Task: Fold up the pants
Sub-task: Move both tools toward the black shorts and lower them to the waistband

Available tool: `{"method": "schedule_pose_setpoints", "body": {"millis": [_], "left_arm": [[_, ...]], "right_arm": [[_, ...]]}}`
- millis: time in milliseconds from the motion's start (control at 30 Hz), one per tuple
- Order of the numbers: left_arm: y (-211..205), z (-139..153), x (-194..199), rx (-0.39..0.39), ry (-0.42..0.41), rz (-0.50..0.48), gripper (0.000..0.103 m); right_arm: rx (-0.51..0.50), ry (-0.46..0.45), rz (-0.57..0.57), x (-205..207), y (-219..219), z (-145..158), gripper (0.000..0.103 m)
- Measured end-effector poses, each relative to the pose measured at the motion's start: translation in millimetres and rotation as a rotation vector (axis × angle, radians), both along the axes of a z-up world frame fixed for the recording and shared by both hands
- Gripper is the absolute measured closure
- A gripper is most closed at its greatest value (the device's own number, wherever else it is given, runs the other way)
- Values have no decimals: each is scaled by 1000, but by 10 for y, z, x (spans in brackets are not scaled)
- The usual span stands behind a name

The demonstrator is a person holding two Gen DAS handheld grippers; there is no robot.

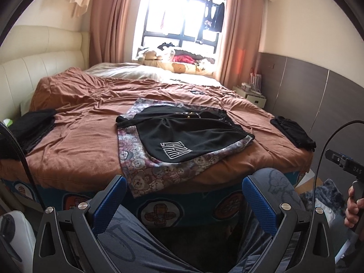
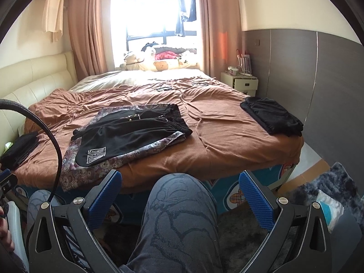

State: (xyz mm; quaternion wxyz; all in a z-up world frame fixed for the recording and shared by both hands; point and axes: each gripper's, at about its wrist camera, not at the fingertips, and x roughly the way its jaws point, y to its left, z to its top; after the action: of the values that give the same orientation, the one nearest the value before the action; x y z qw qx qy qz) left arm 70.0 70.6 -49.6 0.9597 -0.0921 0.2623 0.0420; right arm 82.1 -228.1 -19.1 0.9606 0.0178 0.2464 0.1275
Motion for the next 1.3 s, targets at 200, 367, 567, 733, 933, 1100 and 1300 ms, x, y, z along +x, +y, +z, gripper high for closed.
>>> {"method": "schedule_pose_setpoints", "body": {"millis": [200, 367, 567, 733, 933, 1100, 1300], "left_arm": [[333, -213, 194, -62, 53, 38, 1], [604, -314, 320, -112, 91, 72, 1], [824, -503, 499, -168, 126, 66, 1], [963, -721, 682, -243, 162, 34, 2], [1106, -966, 890, -321, 232, 37, 3], [1216, -1156, 1072, -393, 279, 40, 6], [1298, -1321, 1285, -437, 326, 44, 9]], "right_arm": [[5, 70, 22, 372, 26, -74, 0], [20, 91, 25, 527, -16, -21, 0], [21, 101, 13, 715, -11, -29, 0], [-1, 119, 17, 857, 49, -58, 0], [10, 158, 17, 1090, 74, -55, 0], [4, 189, 7, 1293, 80, -74, 0], [8, 219, -4, 1519, 104, -93, 0]]}}
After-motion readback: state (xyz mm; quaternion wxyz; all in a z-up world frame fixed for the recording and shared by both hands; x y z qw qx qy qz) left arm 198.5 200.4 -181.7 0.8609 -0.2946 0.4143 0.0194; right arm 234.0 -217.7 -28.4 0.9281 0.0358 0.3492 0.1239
